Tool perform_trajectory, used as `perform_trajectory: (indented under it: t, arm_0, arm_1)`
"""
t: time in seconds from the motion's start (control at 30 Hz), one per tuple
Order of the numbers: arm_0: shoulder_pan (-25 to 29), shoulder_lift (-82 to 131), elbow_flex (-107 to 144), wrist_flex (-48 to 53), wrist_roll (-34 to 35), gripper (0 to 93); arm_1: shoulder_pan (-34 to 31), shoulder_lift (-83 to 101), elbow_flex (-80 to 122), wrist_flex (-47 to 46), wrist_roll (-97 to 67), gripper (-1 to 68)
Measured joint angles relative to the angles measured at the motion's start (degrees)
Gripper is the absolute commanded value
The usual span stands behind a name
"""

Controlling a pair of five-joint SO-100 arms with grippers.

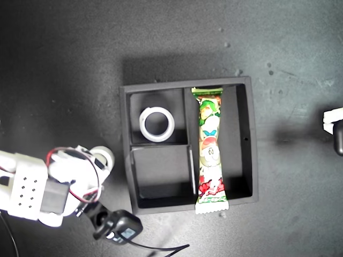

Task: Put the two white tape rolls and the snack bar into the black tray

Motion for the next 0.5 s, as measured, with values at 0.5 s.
perform_trajectory:
  t: [0.5]
  arm_0:
    - [-2.2,-19.0,-67.8,36.9,13.8,0.1]
  arm_1:
    - [2.4,4.3,0.0,10.9,9.5,-0.3]
